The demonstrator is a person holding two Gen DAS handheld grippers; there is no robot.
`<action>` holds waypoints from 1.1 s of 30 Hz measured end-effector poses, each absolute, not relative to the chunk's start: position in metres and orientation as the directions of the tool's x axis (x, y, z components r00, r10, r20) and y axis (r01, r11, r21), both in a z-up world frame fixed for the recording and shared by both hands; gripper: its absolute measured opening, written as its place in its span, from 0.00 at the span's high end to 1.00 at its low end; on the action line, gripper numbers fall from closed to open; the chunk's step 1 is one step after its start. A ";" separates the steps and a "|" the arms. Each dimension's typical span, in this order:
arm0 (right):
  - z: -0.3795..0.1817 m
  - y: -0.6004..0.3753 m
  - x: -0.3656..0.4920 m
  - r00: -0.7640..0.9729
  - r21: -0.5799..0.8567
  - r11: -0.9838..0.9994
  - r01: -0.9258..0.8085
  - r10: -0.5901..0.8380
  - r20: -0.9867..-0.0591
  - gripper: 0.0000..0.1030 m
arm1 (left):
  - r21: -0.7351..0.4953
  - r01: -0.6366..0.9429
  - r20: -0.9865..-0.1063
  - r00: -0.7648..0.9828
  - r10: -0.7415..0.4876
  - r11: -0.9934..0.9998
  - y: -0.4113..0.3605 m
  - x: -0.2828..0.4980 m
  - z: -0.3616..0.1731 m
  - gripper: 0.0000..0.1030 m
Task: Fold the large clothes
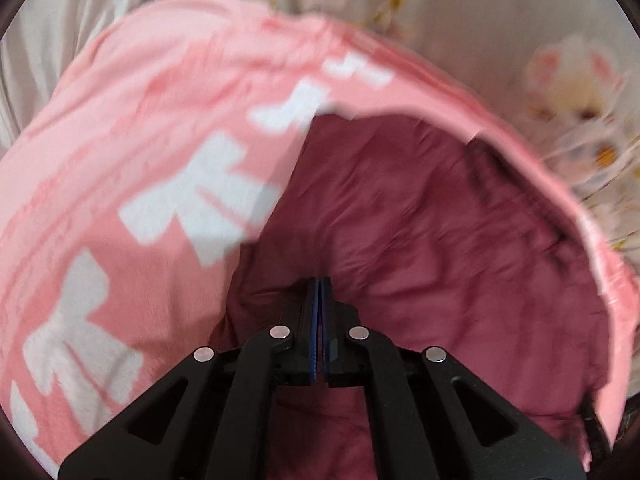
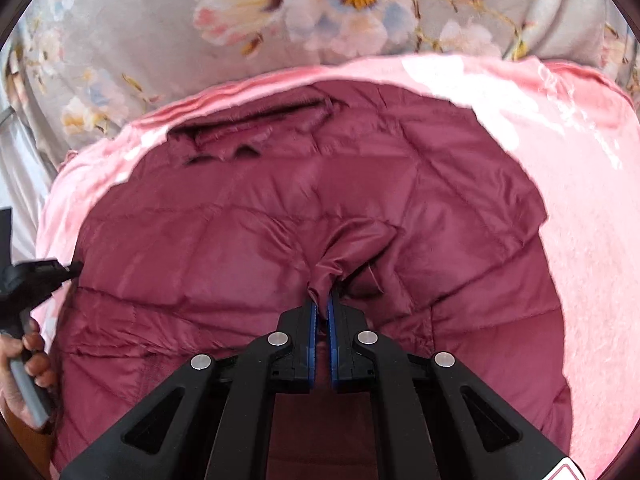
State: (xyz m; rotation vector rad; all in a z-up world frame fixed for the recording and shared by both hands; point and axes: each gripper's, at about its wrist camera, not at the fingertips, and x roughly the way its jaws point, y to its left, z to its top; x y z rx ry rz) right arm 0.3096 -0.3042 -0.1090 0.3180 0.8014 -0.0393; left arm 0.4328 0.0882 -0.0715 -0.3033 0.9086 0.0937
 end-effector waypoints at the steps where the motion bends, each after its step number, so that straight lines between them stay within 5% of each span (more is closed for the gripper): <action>1: -0.112 -0.307 0.309 0.694 0.286 0.946 0.155 0.102 -0.713 0.96 | -0.219 -0.210 -0.786 0.617 -0.044 0.953 0.090 0.431 -0.078 1.00; 5: -0.114 -0.314 0.306 0.688 0.333 0.929 0.163 0.135 -0.713 0.97 | -0.139 -0.200 -0.770 0.638 0.021 0.970 0.084 0.424 -0.083 1.00; 9: -0.091 -0.317 0.277 0.750 0.321 0.924 0.205 0.063 -0.658 0.84 | -0.103 -0.195 -0.767 0.640 0.047 0.975 0.079 0.421 -0.083 1.00; 14: -0.056 -0.313 0.265 0.812 0.271 0.942 0.198 -0.002 -0.584 0.81 | -0.125 -0.217 -0.756 0.653 0.049 0.968 0.083 0.409 -0.075 1.00; 23: -0.086 -0.272 0.315 0.723 0.213 0.973 0.092 0.082 -0.686 0.82 | -0.162 -0.083 -0.741 0.669 -0.065 0.983 0.045 0.407 -0.047 0.99; 33: -0.113 -0.271 0.316 0.678 0.224 0.970 0.098 0.100 -0.728 0.87 | -0.030 -0.044 -0.769 0.639 0.005 0.999 0.028 0.405 -0.085 1.00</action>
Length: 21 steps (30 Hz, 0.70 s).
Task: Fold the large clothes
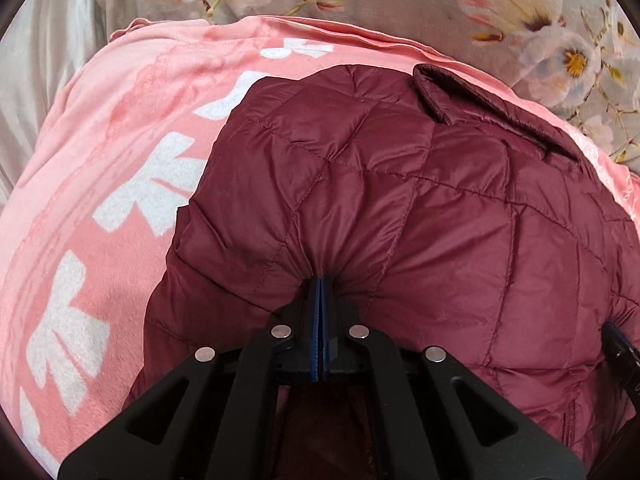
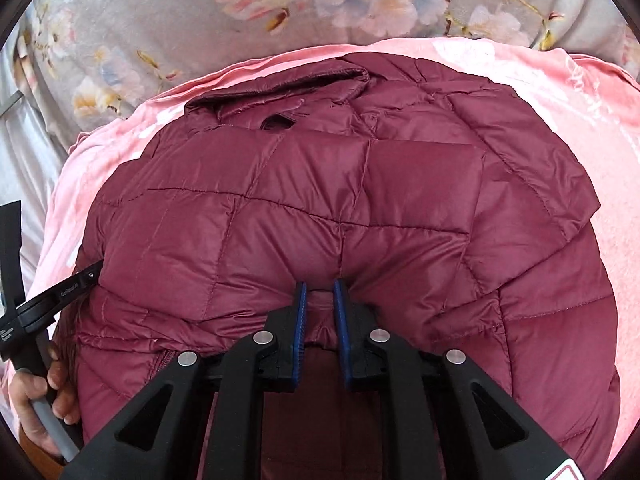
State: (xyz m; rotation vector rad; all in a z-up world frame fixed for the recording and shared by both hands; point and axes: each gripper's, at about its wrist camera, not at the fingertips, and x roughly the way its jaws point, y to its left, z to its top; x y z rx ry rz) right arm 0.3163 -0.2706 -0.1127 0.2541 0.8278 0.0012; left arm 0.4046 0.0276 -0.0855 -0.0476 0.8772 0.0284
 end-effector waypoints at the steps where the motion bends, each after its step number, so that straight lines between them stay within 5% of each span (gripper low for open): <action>1: -0.112 -0.270 0.316 0.677 0.224 0.970 0.097 0.100 -0.729 0.87 | -0.014 -0.044 -0.769 0.639 0.017 0.999 0.026 0.405 -0.086 1.00; 7: -0.081 -0.283 0.304 0.710 0.275 0.958 0.084 0.136 -0.691 0.83 | -0.090 -0.028 -0.742 0.669 -0.048 0.996 0.029 0.401 -0.051 0.99; 9: -0.059 -0.291 0.306 0.743 0.317 0.946 0.072 0.161 -0.649 0.75 | -0.147 -0.012 -0.700 0.707 -0.096 0.989 0.028 0.401 -0.022 0.90; 11: -0.044 -0.299 0.314 0.766 0.360 0.931 0.063 0.186 -0.615 0.70 | -0.205 0.013 -0.665 0.732 -0.149 0.979 0.020 0.408 0.003 0.62; 12: -0.038 -0.303 0.321 0.777 0.379 0.923 0.061 0.194 -0.599 0.69 | -0.233 0.019 -0.652 0.738 -0.171 0.972 0.016 0.412 0.011 0.58; 21: -0.042 -0.319 0.400 0.773 0.500 0.860 0.104 0.246 -0.585 0.66 | -0.384 -0.021 -0.731 0.617 -0.291 0.923 -0.031 0.498 -0.005 0.57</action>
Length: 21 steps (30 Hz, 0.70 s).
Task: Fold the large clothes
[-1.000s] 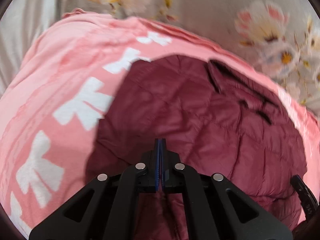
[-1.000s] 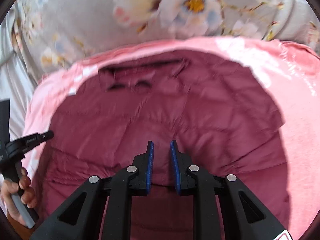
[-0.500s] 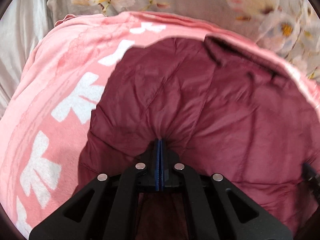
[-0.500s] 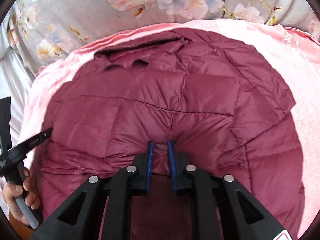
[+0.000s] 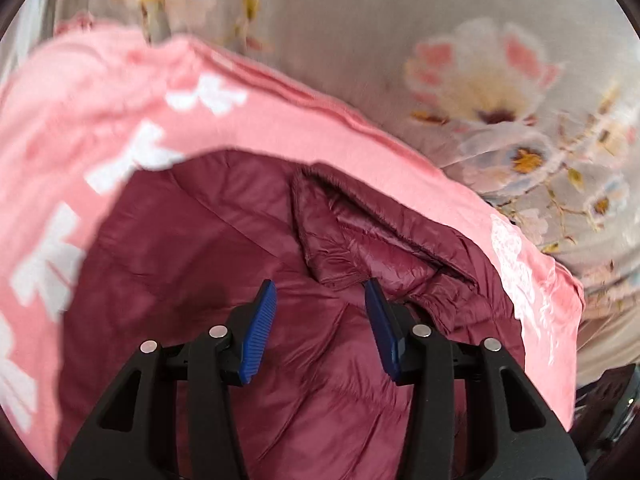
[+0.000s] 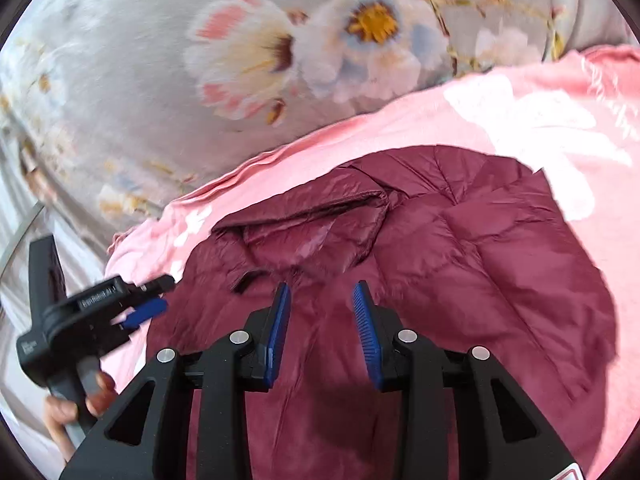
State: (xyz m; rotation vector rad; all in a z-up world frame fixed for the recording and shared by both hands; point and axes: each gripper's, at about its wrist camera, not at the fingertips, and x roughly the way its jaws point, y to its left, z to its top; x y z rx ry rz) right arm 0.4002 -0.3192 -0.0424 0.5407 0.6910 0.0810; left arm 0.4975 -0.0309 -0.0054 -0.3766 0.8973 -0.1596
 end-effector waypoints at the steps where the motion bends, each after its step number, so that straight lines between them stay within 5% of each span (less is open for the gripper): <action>1: -0.045 -0.319 0.406 0.773 0.499 0.860 0.107 0.244 -0.585 0.66 | -0.384 -0.030 -0.740 0.608 -0.288 0.923 -0.033 0.502 -0.010 0.59; 14: -0.093 -0.291 0.453 0.684 0.313 0.940 0.133 0.142 -0.716 0.79 | -0.220 -0.036 -0.808 0.567 -0.161 0.975 -0.056 0.534 -0.067 0.64; 21: -0.090 -0.287 0.449 0.680 0.257 0.958 0.127 0.105 -0.726 0.81 | -0.062 0.035 -0.772 0.632 -0.070 0.997 -0.073 0.517 -0.080 0.65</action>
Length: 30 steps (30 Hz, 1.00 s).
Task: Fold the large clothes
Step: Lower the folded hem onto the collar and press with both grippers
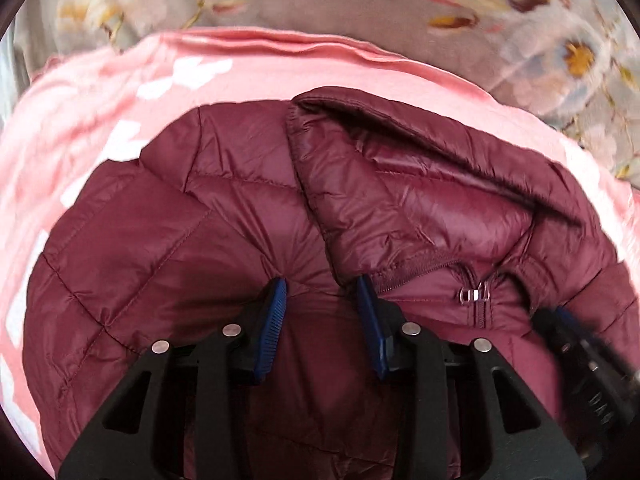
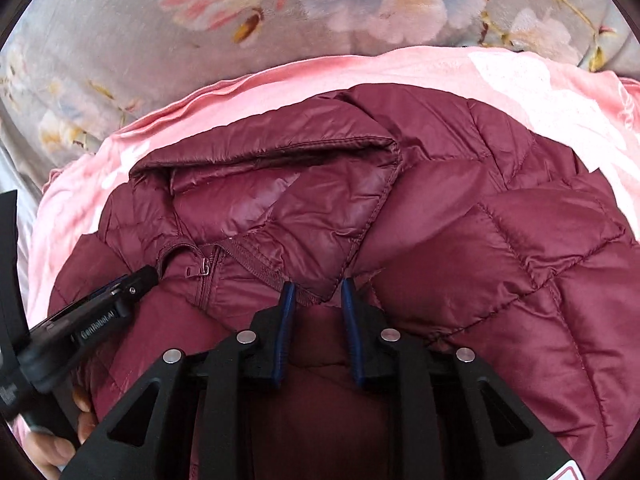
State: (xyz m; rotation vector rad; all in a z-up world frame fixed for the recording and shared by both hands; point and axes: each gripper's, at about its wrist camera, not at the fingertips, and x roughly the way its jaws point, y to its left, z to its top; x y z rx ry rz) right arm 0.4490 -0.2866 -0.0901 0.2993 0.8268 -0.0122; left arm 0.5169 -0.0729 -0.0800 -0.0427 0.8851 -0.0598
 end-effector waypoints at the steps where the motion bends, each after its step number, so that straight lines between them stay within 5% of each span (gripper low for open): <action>1: -0.086 -0.288 0.447 0.697 0.269 0.955 0.126 0.108 -0.709 0.80 | -0.073 0.034 -0.761 0.644 -0.077 0.997 -0.071 0.515 -0.081 0.65; 5: -0.059 -0.301 0.452 0.793 0.364 0.924 0.115 0.136 -0.594 0.79 | -0.245 0.019 -0.717 0.670 -0.195 0.969 -0.046 0.511 -0.083 0.65; 12: -0.055 -0.327 0.490 0.818 0.496 0.854 0.158 0.168 -0.550 0.73 | -0.382 -0.006 -0.645 0.718 -0.262 0.924 -0.023 0.504 -0.067 0.67; 23: -0.060 -0.322 0.531 0.781 0.475 0.862 0.175 0.173 -0.601 0.67 | -0.291 -0.021 -0.648 0.740 -0.181 0.956 -0.045 0.561 -0.011 0.67; 30: -0.079 -0.314 0.525 0.731 0.314 0.939 0.141 0.115 -0.672 0.80 | -0.237 -0.075 -0.667 0.737 -0.107 0.969 -0.046 0.597 -0.024 0.67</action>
